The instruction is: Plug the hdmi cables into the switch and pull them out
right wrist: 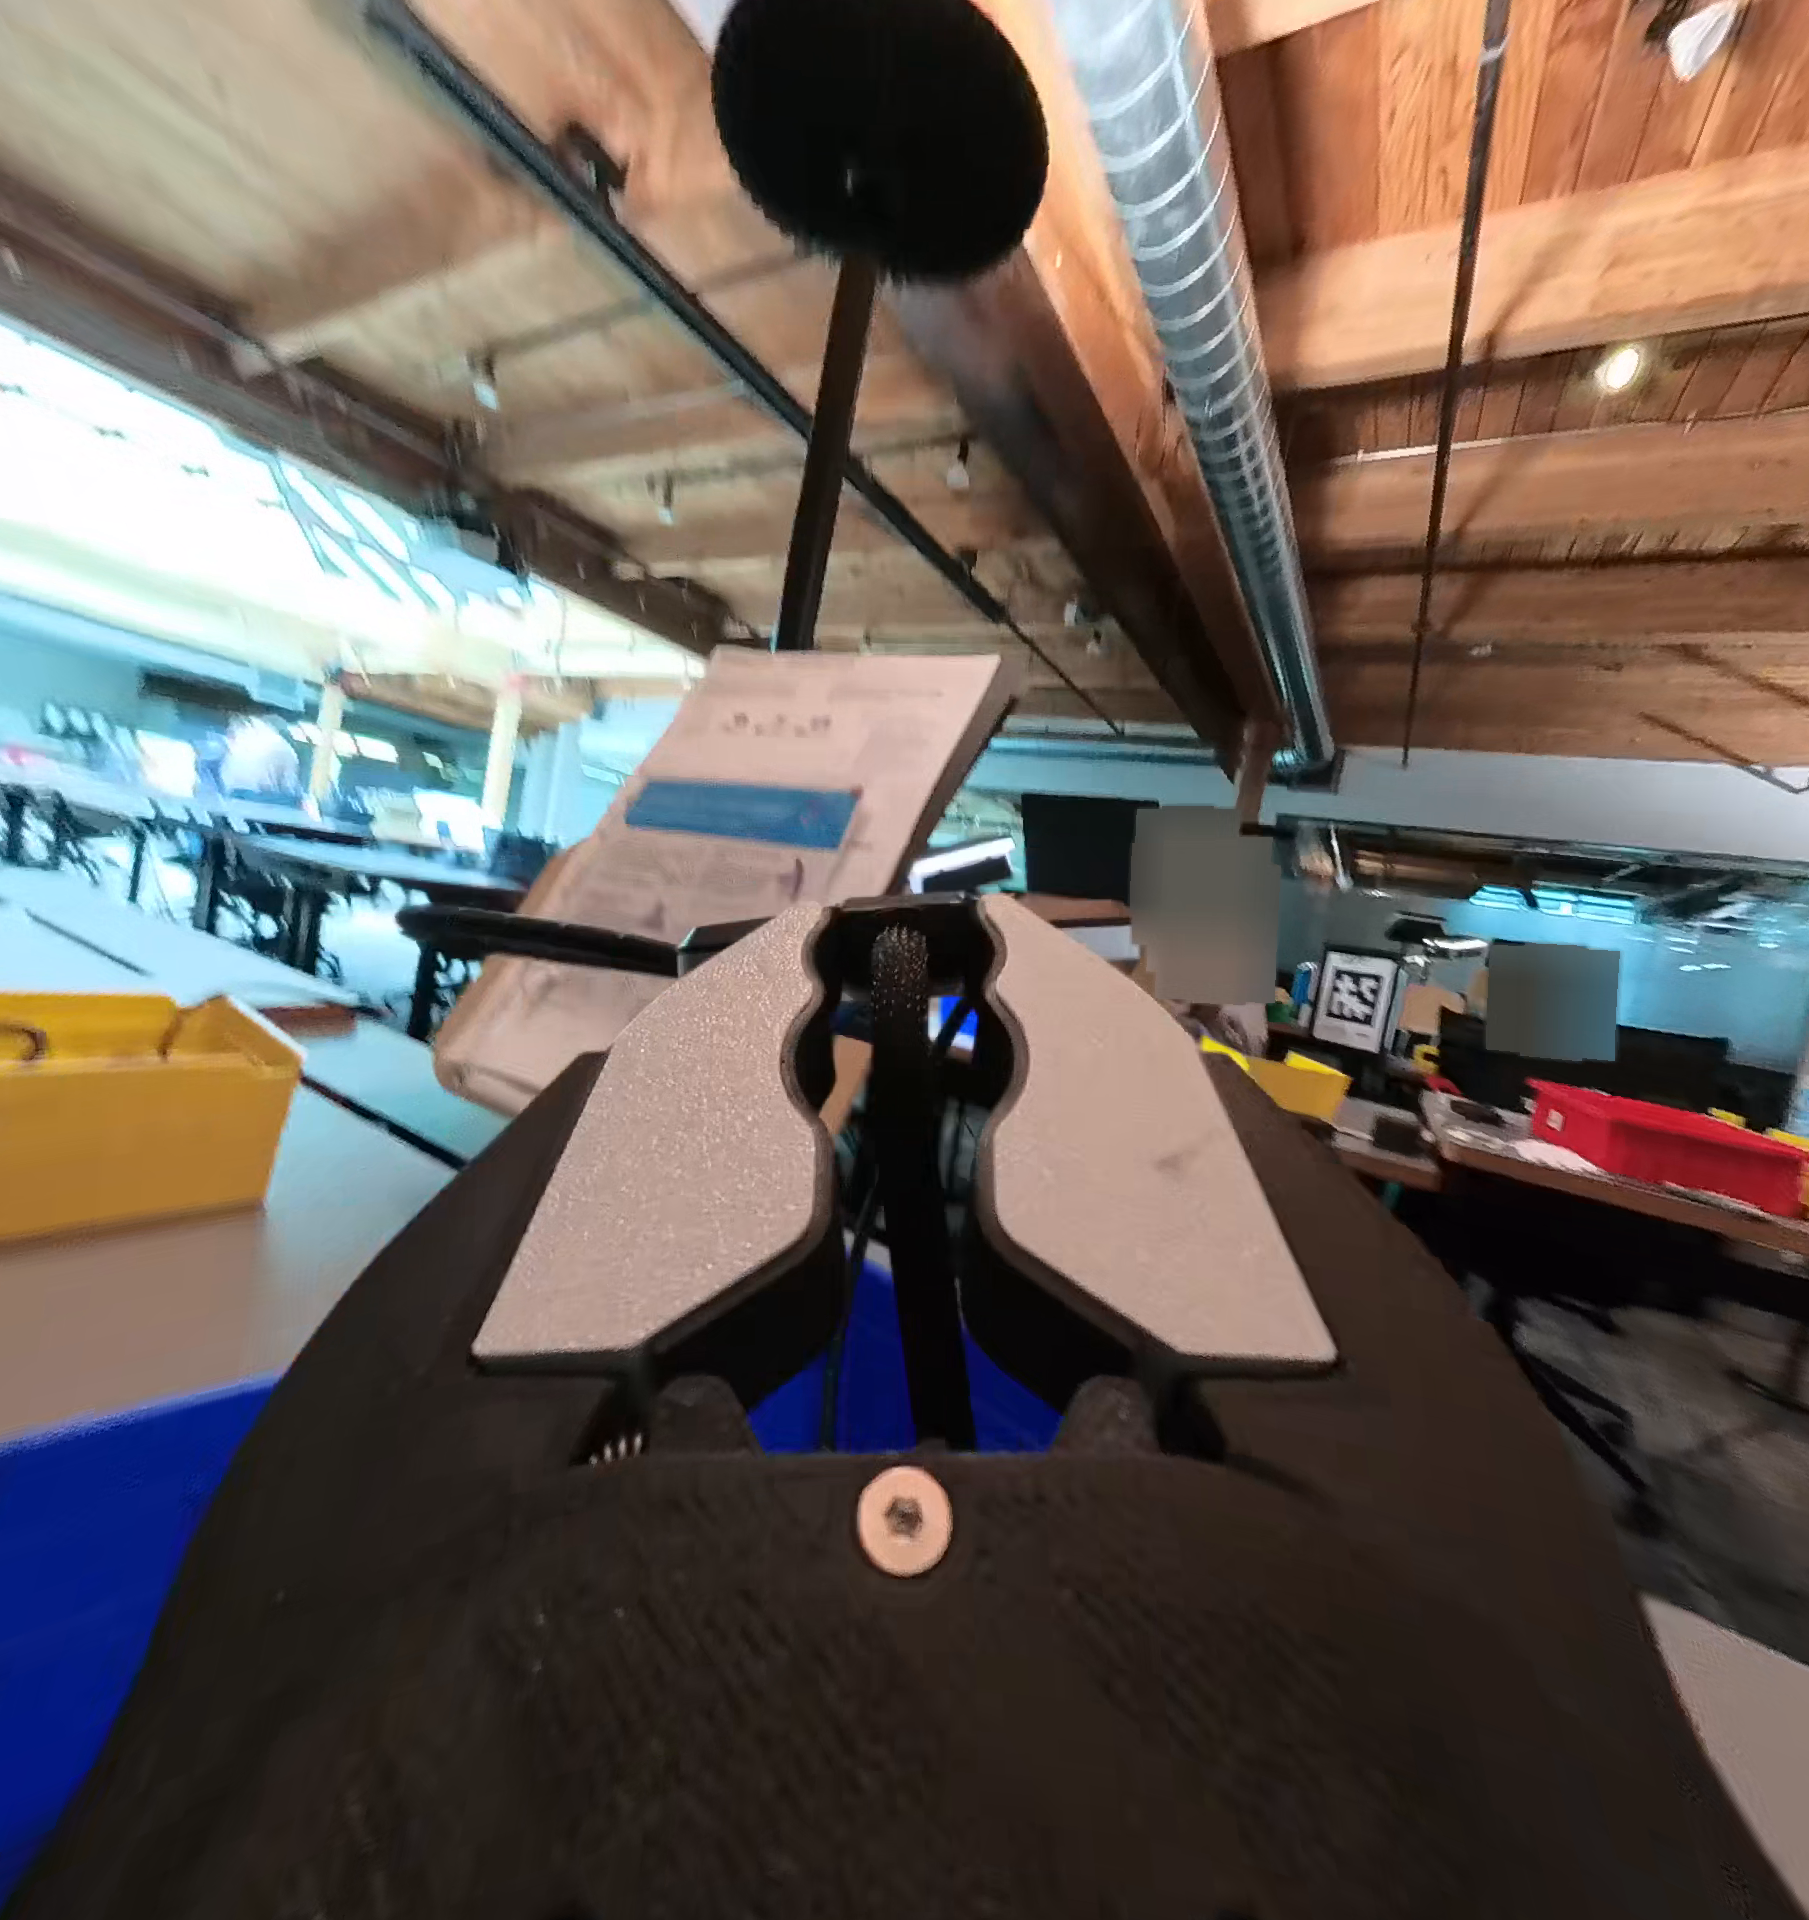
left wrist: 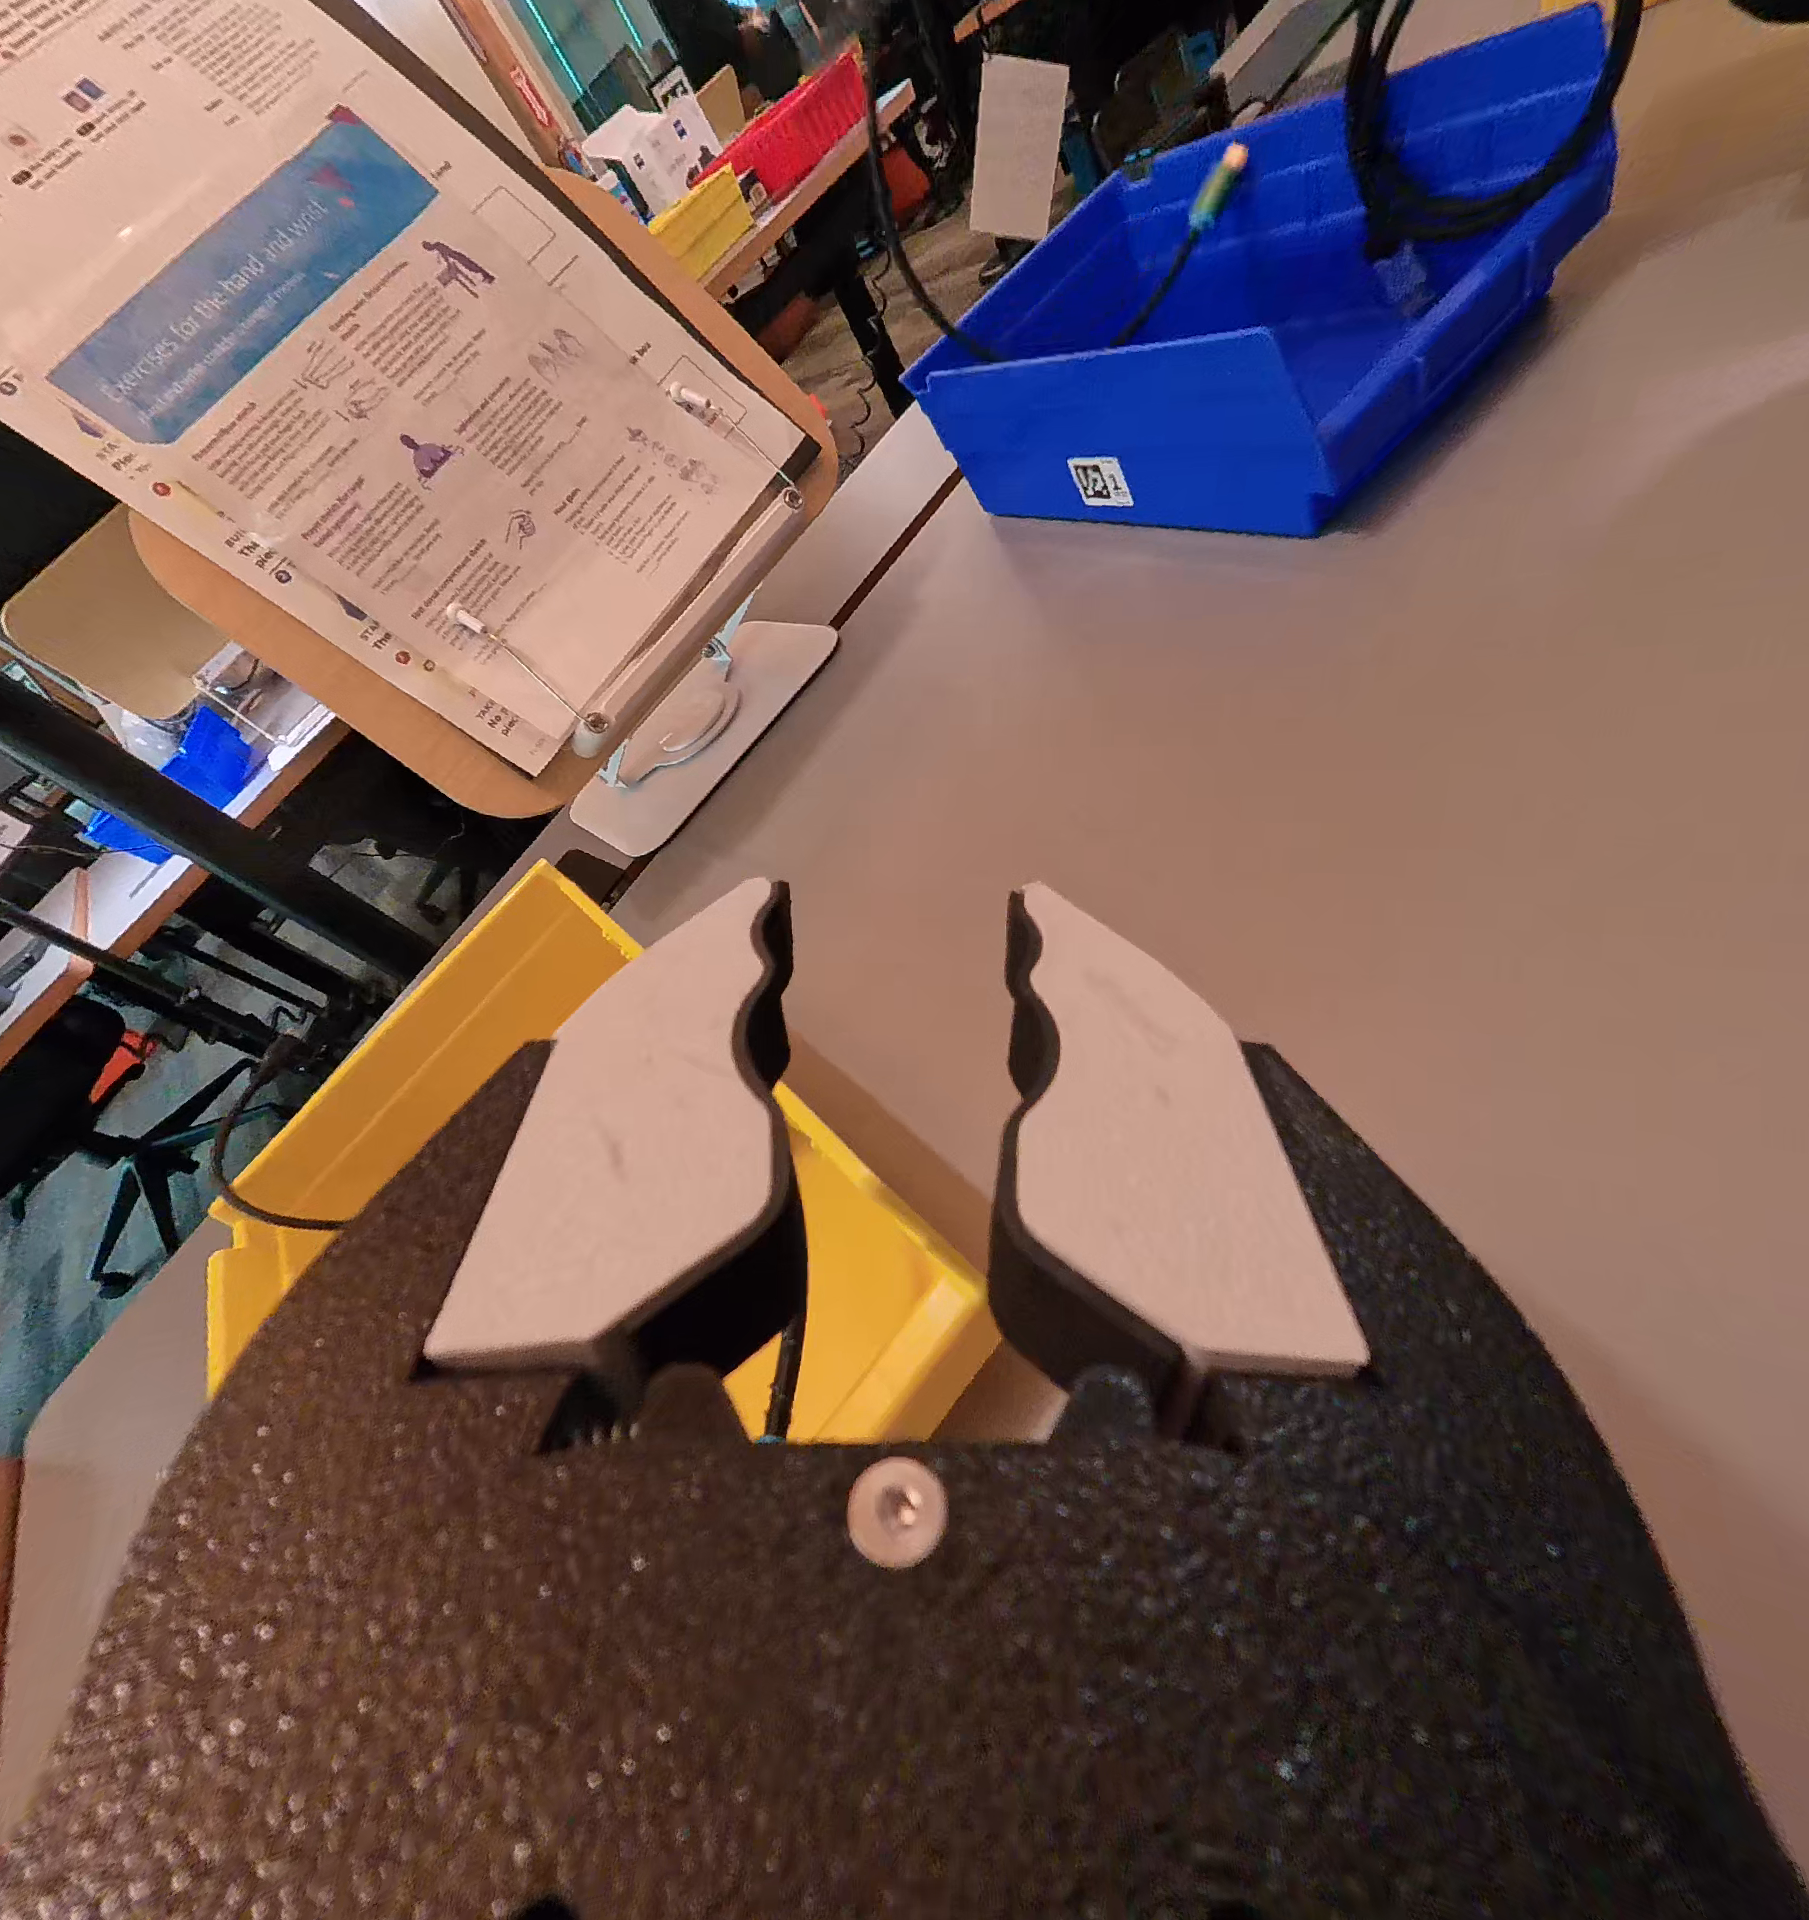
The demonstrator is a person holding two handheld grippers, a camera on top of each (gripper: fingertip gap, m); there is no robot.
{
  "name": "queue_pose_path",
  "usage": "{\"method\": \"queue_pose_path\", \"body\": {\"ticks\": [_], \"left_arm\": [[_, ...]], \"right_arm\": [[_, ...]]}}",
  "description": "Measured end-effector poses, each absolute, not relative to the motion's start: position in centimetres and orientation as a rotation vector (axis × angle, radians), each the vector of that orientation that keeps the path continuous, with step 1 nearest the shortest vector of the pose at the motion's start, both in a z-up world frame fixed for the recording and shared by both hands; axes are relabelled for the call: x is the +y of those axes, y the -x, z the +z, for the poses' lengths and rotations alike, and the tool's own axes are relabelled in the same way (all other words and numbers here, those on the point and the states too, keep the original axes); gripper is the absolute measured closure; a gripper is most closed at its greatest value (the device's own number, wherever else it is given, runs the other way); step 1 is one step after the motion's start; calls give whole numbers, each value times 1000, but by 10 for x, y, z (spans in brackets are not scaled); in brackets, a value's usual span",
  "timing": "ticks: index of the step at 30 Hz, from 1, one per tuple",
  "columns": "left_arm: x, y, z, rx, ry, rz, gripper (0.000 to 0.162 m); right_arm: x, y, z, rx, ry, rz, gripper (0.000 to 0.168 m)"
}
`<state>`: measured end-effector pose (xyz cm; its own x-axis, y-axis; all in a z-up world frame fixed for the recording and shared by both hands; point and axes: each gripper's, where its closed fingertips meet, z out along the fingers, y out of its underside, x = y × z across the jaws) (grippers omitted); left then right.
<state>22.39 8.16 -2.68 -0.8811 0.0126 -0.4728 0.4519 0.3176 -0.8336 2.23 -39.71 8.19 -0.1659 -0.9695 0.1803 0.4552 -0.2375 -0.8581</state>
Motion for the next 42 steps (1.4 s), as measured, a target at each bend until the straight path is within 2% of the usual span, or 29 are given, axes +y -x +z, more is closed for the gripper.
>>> {"method": "queue_pose_path", "body": {"ticks": [1, 5, 12, 21, 25, 35, 42], "left_arm": [[81, -223, -27, 2213, -412, -1598, 123], [79, -220, -30, 2225, -424, -1584, 123], [74, -217, -41, 2257, -451, -1550, 123], [73, -213, -48, 2277, -501, -1524, 123], [73, -214, -51, 2286, -501, -1514, 123], [71, -215, -57, 2305, -503, -1497, 123], [67, -211, -65, 2323, -531, -1454, 123]], "right_arm": [[-399, -18, 76, 838, 950, -1664, 146], [-398, -6, 52, 941, 1041, -1728, 145], [-374, -34, 17, 1141, 1514, -1803, 144], [-377, -60, -28, 1475, 1630, -1808, 144], [-388, -46, -18, 1532, 1481, -1994, 144], [-401, 14, 14, 1427, 1067, -2111, 146], [-406, 27, -5, 1677, 1249, -1874, 145]]}}
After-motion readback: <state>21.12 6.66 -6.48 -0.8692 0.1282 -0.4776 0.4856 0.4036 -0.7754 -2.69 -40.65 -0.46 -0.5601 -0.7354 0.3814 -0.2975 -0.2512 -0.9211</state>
